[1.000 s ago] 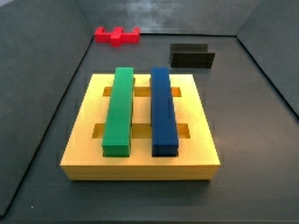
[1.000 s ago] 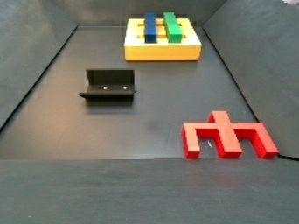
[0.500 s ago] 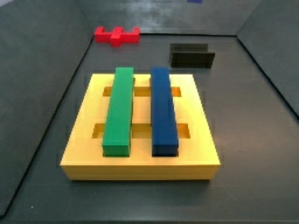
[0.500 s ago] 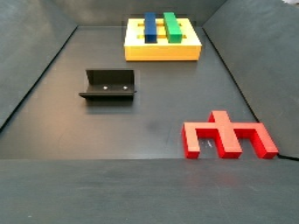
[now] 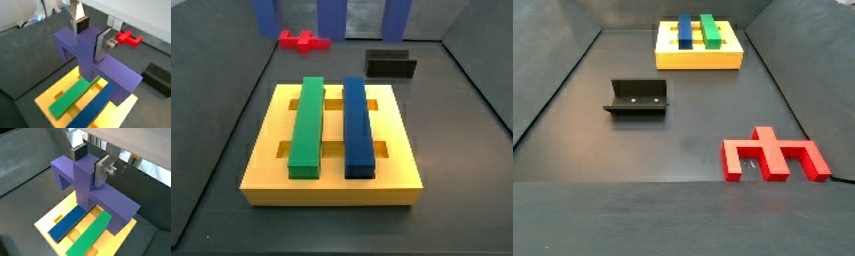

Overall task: Pick up the purple object. Move up. Place the purple object on the fixture. Regrasp the purple object. Move to above the board. Insert the purple object.
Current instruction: Insert the purple object.

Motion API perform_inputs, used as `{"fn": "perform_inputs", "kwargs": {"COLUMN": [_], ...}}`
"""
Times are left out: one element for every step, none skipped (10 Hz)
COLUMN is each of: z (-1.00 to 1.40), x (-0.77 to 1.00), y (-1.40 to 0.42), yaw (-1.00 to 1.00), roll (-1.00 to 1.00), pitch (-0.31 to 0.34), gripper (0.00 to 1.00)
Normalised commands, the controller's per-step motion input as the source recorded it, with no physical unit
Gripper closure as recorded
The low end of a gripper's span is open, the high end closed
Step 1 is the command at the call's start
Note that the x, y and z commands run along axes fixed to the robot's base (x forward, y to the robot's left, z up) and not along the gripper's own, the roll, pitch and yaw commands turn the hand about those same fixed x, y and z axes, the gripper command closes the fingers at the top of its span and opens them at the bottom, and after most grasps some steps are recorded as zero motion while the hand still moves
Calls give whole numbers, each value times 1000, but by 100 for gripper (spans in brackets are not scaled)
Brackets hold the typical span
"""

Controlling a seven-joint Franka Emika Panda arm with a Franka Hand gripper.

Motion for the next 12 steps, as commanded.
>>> {"fn": "perform_inputs", "kwargs": {"z": [-706,-660,-649,-657,-637,-611,-469,-83,-140,-223,-317,-303], "x": [-100,0,86,200,209,89,-249,-317,-329,-429,-243,0], "y": [-849,-649,-374,-146,0,91,289,126,37,0,-126,-254], "yaw": [57,0,-89,-166,-223,-174,0,20,34,86,209,309], "roll": [-3,-27,-80,-101,-94,-129,-47,53,144,107,111,190], "pitch": [-250,-270,-309,-284,-267,-229,-231,-111,-113,-179,-207,-99], "gripper": [100,100,100,100,100,100,100,100,100,100,100,100]}}
